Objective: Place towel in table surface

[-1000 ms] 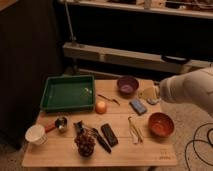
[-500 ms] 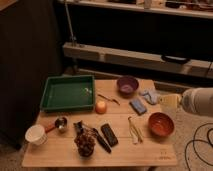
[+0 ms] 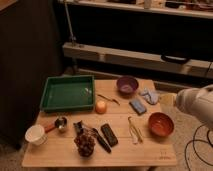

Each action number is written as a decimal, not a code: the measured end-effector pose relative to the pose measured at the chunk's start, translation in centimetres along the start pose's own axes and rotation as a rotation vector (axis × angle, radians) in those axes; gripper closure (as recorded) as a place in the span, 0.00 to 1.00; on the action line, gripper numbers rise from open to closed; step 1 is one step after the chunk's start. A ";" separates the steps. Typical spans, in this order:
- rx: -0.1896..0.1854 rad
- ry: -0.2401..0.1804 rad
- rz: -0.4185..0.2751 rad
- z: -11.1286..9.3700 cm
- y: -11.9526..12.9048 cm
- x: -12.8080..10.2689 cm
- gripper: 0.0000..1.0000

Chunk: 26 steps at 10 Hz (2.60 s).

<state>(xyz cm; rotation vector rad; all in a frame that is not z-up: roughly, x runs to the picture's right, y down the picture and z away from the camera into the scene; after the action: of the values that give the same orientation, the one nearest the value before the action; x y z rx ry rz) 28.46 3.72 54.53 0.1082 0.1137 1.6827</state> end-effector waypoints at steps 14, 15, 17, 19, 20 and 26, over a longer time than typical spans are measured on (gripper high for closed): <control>0.122 -0.030 -0.253 17.6 5.5 -10.1 0.20; 0.193 -0.031 -0.303 19.3 4.9 -10.3 0.20; 0.279 0.012 -0.340 23.6 3.5 -10.1 0.20; 0.295 0.052 -0.328 25.5 2.3 -9.8 0.20; 0.293 0.051 -0.330 25.4 2.5 -9.9 0.20; 0.133 0.157 -0.199 29.9 -1.2 -9.8 0.20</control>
<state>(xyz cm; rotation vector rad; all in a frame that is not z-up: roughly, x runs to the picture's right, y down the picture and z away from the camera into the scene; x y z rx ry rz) 34.90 -5.51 83.94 0.0622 0.3438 1.4831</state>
